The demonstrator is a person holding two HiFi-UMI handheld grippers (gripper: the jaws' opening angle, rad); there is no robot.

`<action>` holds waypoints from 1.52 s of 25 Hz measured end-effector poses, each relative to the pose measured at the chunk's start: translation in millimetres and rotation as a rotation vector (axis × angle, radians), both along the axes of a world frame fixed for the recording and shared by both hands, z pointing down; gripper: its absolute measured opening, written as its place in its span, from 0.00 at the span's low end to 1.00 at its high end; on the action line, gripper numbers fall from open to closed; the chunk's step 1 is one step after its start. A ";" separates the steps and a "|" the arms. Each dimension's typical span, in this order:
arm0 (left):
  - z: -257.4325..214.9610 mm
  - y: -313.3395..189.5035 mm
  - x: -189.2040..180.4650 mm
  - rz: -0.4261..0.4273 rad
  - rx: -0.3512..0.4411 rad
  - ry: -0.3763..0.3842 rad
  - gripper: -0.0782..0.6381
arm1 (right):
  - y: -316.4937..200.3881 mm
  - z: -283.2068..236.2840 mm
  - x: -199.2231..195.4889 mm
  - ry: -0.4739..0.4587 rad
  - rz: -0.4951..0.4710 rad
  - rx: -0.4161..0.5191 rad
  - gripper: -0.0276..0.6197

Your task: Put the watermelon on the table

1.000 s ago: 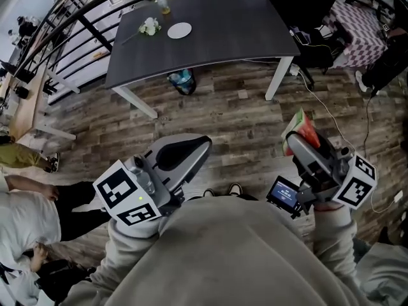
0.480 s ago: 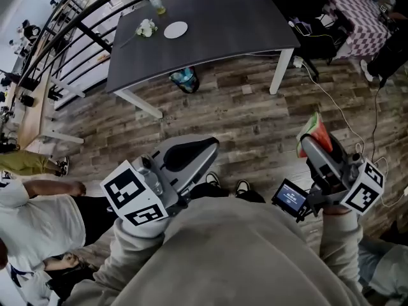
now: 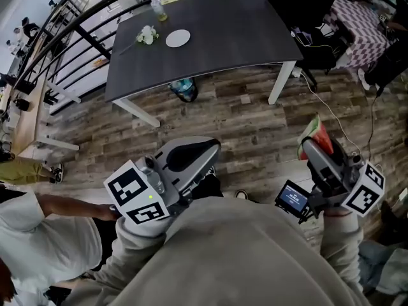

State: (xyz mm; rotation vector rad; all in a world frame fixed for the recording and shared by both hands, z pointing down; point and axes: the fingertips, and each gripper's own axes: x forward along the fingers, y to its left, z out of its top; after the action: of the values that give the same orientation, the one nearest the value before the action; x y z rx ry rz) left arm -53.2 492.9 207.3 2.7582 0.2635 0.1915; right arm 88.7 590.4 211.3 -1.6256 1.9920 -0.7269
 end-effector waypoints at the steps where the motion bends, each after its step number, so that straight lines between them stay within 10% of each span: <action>1: -0.3 -9.2 1.8 0.002 -0.007 0.007 0.11 | -7.8 -2.5 0.5 0.008 -0.001 0.000 0.35; 19: 2.4 -155.0 36.0 0.136 -0.041 0.063 0.11 | -136.6 -14.4 19.4 0.046 0.108 -0.028 0.35; 38: 1.5 -239.5 -2.2 0.099 -0.055 0.137 0.11 | -283.6 -25.1 -37.1 0.115 -0.066 -0.008 0.35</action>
State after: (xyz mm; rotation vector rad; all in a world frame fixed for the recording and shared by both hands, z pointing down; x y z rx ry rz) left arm -55.4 253.4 208.8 2.7094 0.4349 0.0195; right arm 51.6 306.8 186.2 -1.6464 2.1352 -0.6800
